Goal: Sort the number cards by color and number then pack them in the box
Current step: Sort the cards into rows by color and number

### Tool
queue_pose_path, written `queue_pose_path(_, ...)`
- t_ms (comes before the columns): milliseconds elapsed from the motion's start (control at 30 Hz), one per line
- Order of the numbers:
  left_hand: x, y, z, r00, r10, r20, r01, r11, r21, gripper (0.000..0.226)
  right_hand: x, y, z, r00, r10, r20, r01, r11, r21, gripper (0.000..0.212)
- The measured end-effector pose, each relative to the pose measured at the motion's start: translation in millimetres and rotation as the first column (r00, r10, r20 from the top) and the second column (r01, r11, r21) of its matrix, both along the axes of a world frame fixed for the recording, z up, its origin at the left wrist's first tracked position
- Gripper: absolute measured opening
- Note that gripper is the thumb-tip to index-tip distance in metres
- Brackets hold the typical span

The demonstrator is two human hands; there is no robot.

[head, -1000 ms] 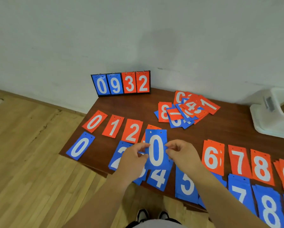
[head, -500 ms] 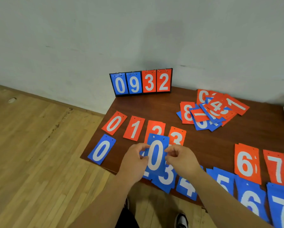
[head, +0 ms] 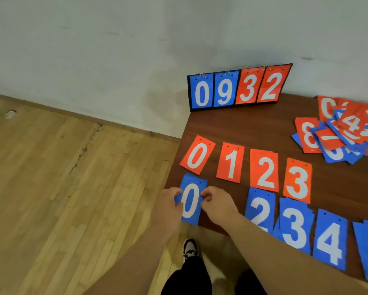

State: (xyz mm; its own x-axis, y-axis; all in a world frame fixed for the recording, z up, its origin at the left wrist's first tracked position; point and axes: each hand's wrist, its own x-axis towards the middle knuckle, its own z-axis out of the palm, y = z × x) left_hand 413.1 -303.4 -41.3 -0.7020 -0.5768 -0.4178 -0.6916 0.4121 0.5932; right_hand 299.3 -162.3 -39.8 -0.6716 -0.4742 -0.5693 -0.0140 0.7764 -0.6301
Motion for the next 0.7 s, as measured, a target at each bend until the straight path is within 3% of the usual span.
queue_pose_path(100, -5, -9, -9, 0.999, -0.023, 0.035, 0.024, 0.999, -0.023, 0.035, -4, -3, -2, 1.0, 0.023, 0.003, -0.023, 0.998, 0.062, 0.022)
queue_pose_path(200, -13, -14, -5, 0.995, -0.063, 0.08, 0.069, 0.995, -0.077, 0.036, -19, 10, 10, 0.996, 0.02, -0.086, -0.01, 0.993, 0.12, 0.028)
queue_pose_path(467, -107, 11, 31, 0.94, -0.332, 0.08, 0.34, 0.883, -0.322, 0.054, -110, 130, 35, 0.91, -0.155, -0.385, 0.256, 0.939, 0.228, 0.051)
queue_pose_path(700, -244, 101, 47, 0.876, -0.444, 0.186, 0.48, 0.835, -0.269, 0.067, -203, 243, 33, 0.878, -0.228, -0.421, 0.385, 0.858, 0.339, 0.063)
